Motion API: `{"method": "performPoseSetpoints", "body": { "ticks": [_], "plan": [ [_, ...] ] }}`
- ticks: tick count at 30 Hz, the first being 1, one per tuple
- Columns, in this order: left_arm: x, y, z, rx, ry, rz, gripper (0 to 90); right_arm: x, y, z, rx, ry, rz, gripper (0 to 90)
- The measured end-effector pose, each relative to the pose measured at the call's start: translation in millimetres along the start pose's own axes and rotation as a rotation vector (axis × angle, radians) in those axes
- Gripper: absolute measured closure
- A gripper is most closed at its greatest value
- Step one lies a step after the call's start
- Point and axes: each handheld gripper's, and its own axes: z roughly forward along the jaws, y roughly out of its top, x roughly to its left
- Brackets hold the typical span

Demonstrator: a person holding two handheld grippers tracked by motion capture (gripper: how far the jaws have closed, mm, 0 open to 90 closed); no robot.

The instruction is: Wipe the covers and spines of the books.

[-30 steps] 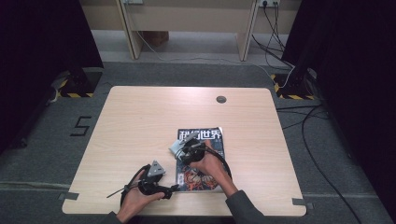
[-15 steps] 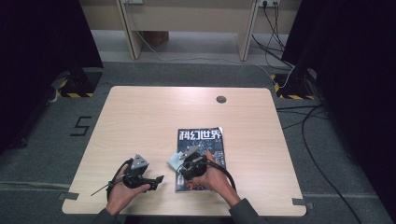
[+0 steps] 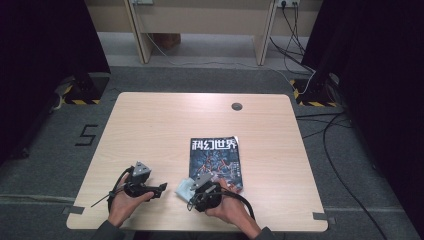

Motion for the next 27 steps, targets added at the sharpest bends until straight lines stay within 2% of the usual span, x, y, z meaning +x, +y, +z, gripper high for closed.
{"method": "performPoseSetpoints", "body": {
  "ticks": [2, 3, 5, 7, 9, 13, 16, 22, 27],
  "plan": [
    [1.0, 0.6, -0.1, -0.005, 0.005, -0.002, 18.4, 5.3, -0.7, -0.1, 0.004, 0.003, -0.026, 51.6],
    [1.2, 0.6, 0.1, -0.005, 0.007, -0.002, 18.4, 9.5, -1.2, 0.7, 0.016, -0.008, -0.073, 48.8],
    [1.4, 0.1, 0.8, 0.004, 0.005, 0.001, 18.4, 15.7, 0.5, 2.5, 0.035, -0.046, -0.128, 48.1],
    [0.1, 0.3, 0.9, 0.0, 0.004, 0.002, 18.4, 17.7, 1.9, 2.8, 0.054, -0.052, -0.143, 48.0],
    [-0.9, 0.3, 1.5, 0.003, 0.002, 0.008, 18.4, 13.9, 1.5, 2.1, 0.043, -0.032, -0.132, 48.9],
    [-1.5, 0.5, 1.6, 0.002, 0.0, 0.009, 18.4, 3.0, -1.0, -0.4, 0.008, 0.034, -0.031, 51.1],
    [-1.2, 0.1, 2.1, 0.011, 0.001, 0.01, 18.4, -3.2, -3.0, -1.1, -0.012, 0.071, 0.006, 53.0],
    [-1.3, 0.0, 2.6, 0.009, -0.001, 0.011, 18.4, -6.3, -4.1, -1.1, -0.026, 0.072, 0.034, 57.5],
    [-2.4, 0.0, 2.6, 0.009, -0.001, 0.014, 18.4, -10.5, -5.3, -1.5, -0.033, 0.077, 0.039, 61.7]
  ]
}}
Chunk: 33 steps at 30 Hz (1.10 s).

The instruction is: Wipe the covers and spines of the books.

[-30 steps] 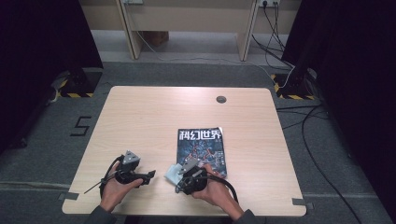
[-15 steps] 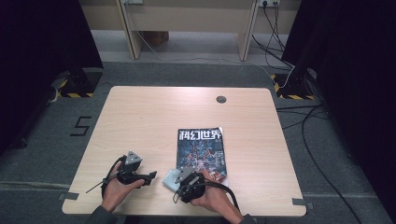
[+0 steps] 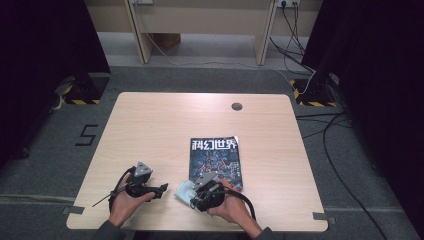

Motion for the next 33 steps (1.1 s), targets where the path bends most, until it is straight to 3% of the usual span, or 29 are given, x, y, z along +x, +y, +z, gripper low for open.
{"method": "performPoseSetpoints", "body": {
  "ticks": [10, 13, 15, 18, 21, 27, 33],
  "plan": [
    [-5.3, 0.0, 1.1, 0.006, -0.013, 0.023, 18.5, -16.2, -7.2, -6.5, -0.013, 0.014, 0.084, 63.2],
    [-4.6, -0.1, 1.2, 0.007, -0.01, 0.022, 18.5, -9.3, -3.9, -5.5, 0.008, -0.02, 0.061, 61.5],
    [-4.6, 0.2, 1.6, 0.006, -0.005, 0.022, 18.5, -3.5, -1.3, -2.8, 0.012, -0.028, 0.021, 61.5],
    [-5.8, -0.4, 1.7, 0.011, -0.012, 0.024, 18.6, -0.9, -0.3, -2.0, 0.013, -0.023, 0.015, 61.6],
    [-6.5, -0.2, 1.7, 0.009, -0.013, 0.029, 18.5, -8.3, -2.6, -4.1, 0.005, 0.001, 0.047, 63.0],
    [-7.5, -0.6, 1.6, 0.01, -0.021, 0.028, 18.5, -29.0, -17.8, -20.5, 0.024, -0.073, 0.09, 63.1],
    [-13.2, 0.2, 1.4, -0.008, -0.048, 0.017, 18.5, -54.7, -47.9, -47.0, 0.017, -0.162, 0.185, 63.1]
  ]
}}
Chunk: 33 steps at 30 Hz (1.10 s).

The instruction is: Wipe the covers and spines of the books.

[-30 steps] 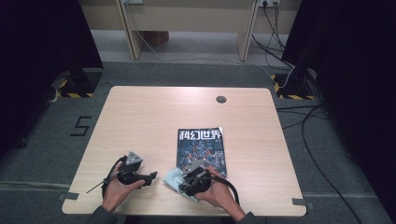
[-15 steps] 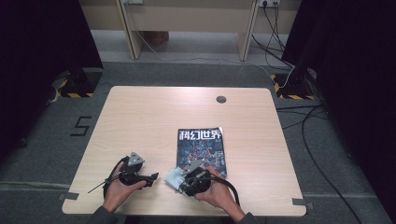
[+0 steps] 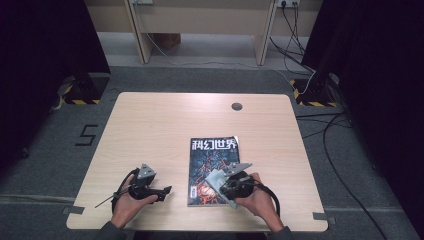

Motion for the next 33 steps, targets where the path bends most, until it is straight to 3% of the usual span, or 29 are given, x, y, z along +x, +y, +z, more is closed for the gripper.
{"method": "performPoseSetpoints", "body": {
  "ticks": [2, 4, 8, 10, 12, 14, 18, 23, 33],
  "plan": [
    [-7.0, 0.6, -0.3, -0.016, -0.027, -0.009, 18.4, -4.3, -6.7, -4.5, -0.009, -0.002, 0.028, 63.1],
    [-19.3, 2.4, 1.7, -0.032, -0.061, 0.01, 18.2, -0.5, -9.4, -6.1, -0.006, -0.011, 0.02, 62.4],
    [-45.3, 3.9, 8.8, -0.032, -0.113, 0.06, 18.1, 14.3, -8.9, -5.3, 0.01, 0.019, -0.031, 61.7],
    [-54.4, 5.2, 13.9, -0.034, -0.115, 0.081, 17.9, 15.3, -8.2, -4.9, 0.012, 0.015, -0.048, 61.9],
    [-60.9, 5.7, 21.0, -0.013, -0.108, 0.103, 17.5, 10.4, -9.3, -4.9, 0.001, 0.036, -0.022, 63.3],
    [-64.1, 5.6, 25.0, -0.006, -0.103, 0.109, 16.4, 6.1, -10.8, -5.3, -0.011, 0.032, -0.016, 63.4],
    [-66.6, 4.4, 24.2, -0.012, -0.088, 0.116, 15.5, -6.0, -12.1, -6.3, -0.02, -0.022, 0.006, 63.4],
    [-63.9, 4.4, 25.5, -0.006, -0.105, 0.089, 14.5, -17.4, -8.8, -4.4, -0.024, -0.064, 0.025, 63.2],
    [-63.3, 3.9, 25.9, -0.009, -0.107, 0.09, 14.2, -47.4, 16.8, 10.5, -0.011, -0.112, 0.071, 63.2]
  ]
}}
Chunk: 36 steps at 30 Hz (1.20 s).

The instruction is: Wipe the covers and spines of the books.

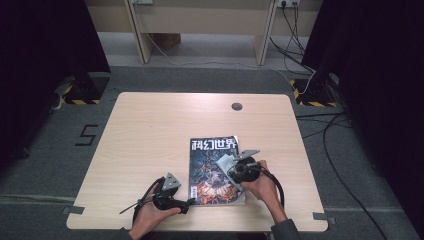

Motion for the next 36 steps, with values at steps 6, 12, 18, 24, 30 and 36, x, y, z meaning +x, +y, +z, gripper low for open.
{"method": "performPoseSetpoints", "body": {
  "ticks": [6, 12, 18, 24, 30, 36],
  "plan": [
    [0.1, -0.4, 0.0, -0.003, 0.0, 0.001, 14.2, -20.8, 21.4, 16.1, -0.006, -0.039, 0.044, 63.2],
    [0.2, -0.6, -0.1, -0.003, -0.001, 0.002, 14.2, -39.4, 37.9, 27.9, -0.003, -0.071, 0.098, 63.6],
    [0.6, -0.6, 0.2, -0.005, -0.005, 0.004, 14.2, -53.2, 52.3, 38.9, -0.008, -0.118, 0.153, 63.5],
    [0.5, -1.1, 0.4, -0.011, -0.004, 0.003, 14.2, -62.7, 57.4, 44.0, -0.019, -0.127, 0.211, 63.1],
    [0.8, -0.2, 0.4, -0.004, -0.005, 0.007, 14.1, -50.8, 58.3, 44.6, -0.021, -0.187, 0.143, 65.6],
    [0.9, 0.0, 0.6, -0.003, -0.007, 0.007, 14.0, -27.4, 64.5, 47.8, -0.008, -0.14, 0.061, 66.9]
  ]
}}
